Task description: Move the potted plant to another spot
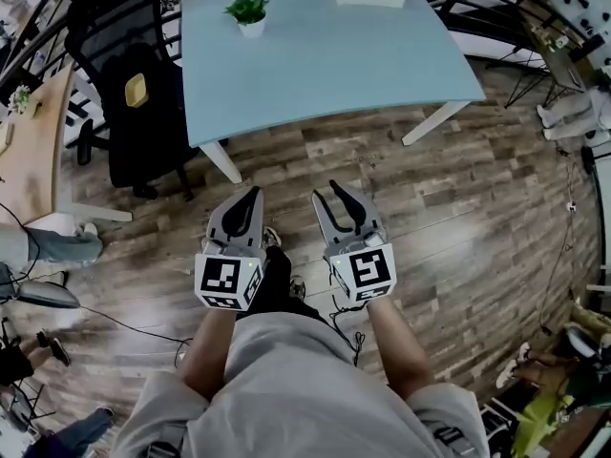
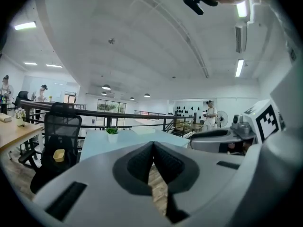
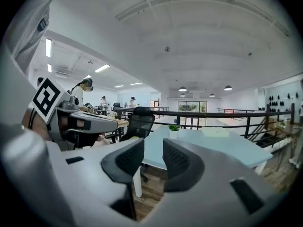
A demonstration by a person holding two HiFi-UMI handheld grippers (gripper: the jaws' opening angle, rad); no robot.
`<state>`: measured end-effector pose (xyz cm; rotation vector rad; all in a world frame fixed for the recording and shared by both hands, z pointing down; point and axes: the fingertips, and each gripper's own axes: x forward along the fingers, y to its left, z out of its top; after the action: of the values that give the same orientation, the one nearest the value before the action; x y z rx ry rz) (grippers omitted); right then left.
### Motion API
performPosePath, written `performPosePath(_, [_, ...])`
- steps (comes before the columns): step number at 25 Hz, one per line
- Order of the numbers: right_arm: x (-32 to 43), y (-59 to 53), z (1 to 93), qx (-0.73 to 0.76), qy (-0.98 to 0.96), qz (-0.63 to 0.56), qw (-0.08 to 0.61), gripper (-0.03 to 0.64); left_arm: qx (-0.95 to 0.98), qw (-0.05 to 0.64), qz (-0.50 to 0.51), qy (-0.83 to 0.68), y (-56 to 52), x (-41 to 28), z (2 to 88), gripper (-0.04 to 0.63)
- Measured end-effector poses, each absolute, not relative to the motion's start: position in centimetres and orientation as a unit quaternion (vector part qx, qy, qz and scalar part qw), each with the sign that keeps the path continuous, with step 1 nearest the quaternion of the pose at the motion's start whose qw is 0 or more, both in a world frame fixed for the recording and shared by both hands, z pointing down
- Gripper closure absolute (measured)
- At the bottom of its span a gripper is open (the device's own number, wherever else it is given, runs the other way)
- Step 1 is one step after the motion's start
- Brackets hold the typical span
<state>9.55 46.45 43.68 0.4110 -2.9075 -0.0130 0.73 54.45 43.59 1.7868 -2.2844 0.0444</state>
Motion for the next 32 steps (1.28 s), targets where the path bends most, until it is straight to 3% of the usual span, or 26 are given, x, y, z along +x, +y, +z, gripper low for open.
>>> performPosePath(10, [-0.3, 41.1, 43.8, 0.124, -0.981, -0.011, 0.146, 0.438, 0.618, 0.133, -0.011, -0.775, 49.3, -10.8, 43.4, 0.583])
performPosePath(32, [-10.4, 28.9, 45.8, 0.080, -0.986, 0.014, 0.146, 0.379, 0.557, 0.157, 0.012, -0.815, 40.8, -22.1, 46.2, 0.583])
